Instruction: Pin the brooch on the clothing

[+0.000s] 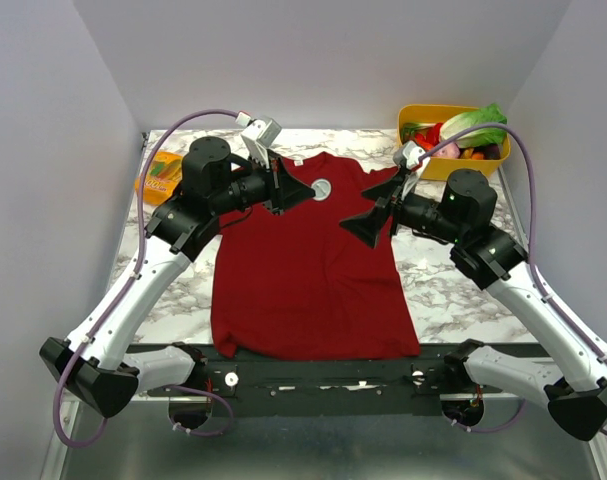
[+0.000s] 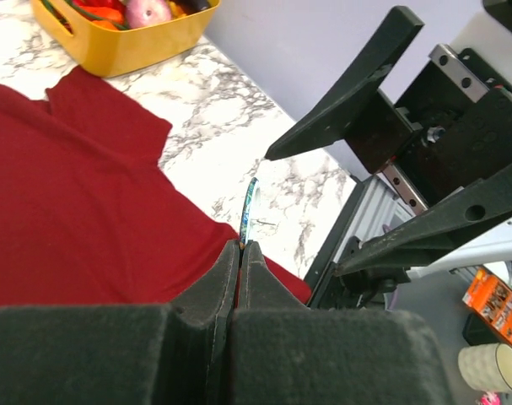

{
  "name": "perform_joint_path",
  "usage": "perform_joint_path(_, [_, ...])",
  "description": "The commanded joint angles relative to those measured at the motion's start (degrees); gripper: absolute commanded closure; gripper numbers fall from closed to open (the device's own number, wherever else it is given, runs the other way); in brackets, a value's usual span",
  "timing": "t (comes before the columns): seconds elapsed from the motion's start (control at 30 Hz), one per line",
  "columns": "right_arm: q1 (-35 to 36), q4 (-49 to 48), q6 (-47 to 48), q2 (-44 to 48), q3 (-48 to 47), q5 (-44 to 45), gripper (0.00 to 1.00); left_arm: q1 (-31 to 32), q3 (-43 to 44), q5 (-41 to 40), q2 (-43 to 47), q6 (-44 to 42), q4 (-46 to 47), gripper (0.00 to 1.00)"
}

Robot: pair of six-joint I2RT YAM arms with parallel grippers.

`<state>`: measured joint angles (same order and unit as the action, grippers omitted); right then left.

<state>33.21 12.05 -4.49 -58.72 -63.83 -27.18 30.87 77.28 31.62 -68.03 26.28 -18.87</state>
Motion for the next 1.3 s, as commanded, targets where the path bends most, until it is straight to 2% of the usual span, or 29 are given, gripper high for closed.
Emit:
perform_joint_path(0.0, [0.19,-1.77,-1.39,-0.17,0.29,3.97,0.0,0.15,3.84,-6.81,0.27,-2.9,-4.41,1.0])
perform_joint_path(0.1, [0.1,-1.68,-2.09,-0.78,0.2,5.2,0.0,0.15,6.38,-10.42,-1.57,-4.3,-8.36,1.0])
perform_joint_path(0.4, [-3.85,0.69,-7.54,-4.73,1.95,7.67,0.0,0.24,16.13,-31.16,-11.4,-8.26,-20.58,1.0])
perform_joint_path(0.6, [-10.7,1.04,-12.37,-8.68,4.85,3.11,0.0,0.24,22.64,-43.97,-20.19,-8.27,-27.35,1.0])
perform_joint_path(0.73, [-18.33,1.04,-16.15,-11.67,7.31,-4.35,0.0,0.33,26.51,-51.73,-26.61,-9.14,-31.04,1.0])
perform_joint_path(0.83, [-20.46,0.95,-16.95,-12.29,10.04,-4.81,0.0,0.5,29.5,-56.73,-32.15,-10.28,-34.29,1.0])
perform_joint_path(1.07, [-22.66,0.87,-16.95,-12.91,15.75,-4.37,0.0,0.5,33.03,-64.56,-41.74,-12.13,-39.39,1.0])
perform_joint_path(1.27, [-23.11,0.87,-15.99,-12.91,17.08,-4.73,0.0,0.59,31.1,-66.07,-44.29,-12.22,-37.3,1.0])
